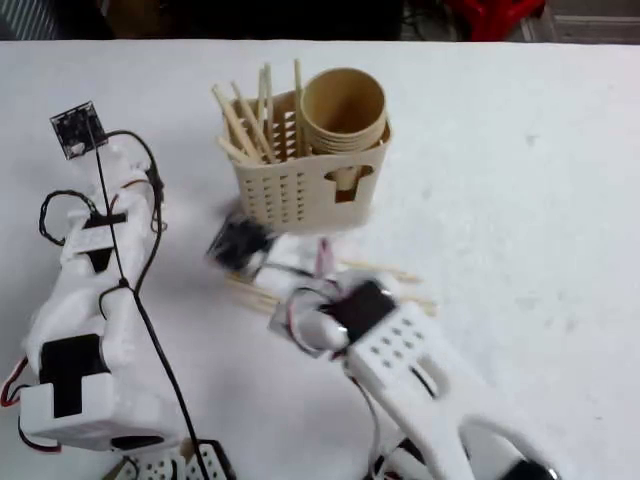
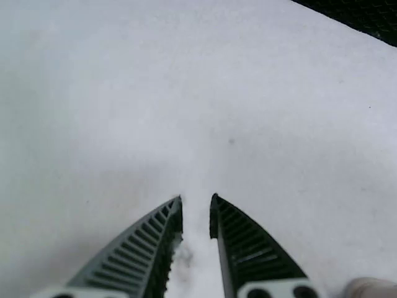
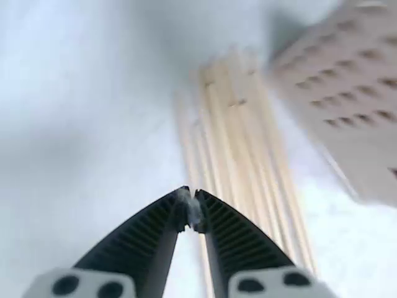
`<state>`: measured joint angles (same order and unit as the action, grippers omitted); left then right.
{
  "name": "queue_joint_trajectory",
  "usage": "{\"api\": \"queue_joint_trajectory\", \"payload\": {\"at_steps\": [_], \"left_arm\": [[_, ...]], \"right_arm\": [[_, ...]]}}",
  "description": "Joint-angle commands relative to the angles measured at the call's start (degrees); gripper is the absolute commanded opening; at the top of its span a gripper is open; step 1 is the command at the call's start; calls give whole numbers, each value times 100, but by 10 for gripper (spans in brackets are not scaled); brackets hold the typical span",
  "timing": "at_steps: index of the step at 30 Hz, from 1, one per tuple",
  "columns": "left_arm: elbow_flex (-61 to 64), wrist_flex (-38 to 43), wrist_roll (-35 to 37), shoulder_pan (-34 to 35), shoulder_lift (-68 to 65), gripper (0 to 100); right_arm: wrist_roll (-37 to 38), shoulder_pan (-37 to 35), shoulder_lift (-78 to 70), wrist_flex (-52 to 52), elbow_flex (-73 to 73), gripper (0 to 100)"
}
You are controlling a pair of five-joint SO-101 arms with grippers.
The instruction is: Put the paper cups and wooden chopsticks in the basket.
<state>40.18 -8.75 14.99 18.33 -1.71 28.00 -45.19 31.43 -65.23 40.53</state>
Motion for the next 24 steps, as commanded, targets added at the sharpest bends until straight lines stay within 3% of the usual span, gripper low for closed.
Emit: {"api": "queue_joint_trajectory", "payload": {"at_steps": [1,8,16,21,24], "left_arm": [[-281,-35,-53,66,40,94],[-290,-18,-53,66,40,94],[-299,-35,-53,66,40,94],[-281,-35,-53,66,40,94],[-264,-35,-53,66,40,94]], "right_arm": [[484,-189,-936,171,-229,18],[651,-189,-2334,954,0,18],[844,4,-2387,1358,387,20],[862,207,-2396,1402,396,108],[1029,207,-2404,1516,484,111]]}}
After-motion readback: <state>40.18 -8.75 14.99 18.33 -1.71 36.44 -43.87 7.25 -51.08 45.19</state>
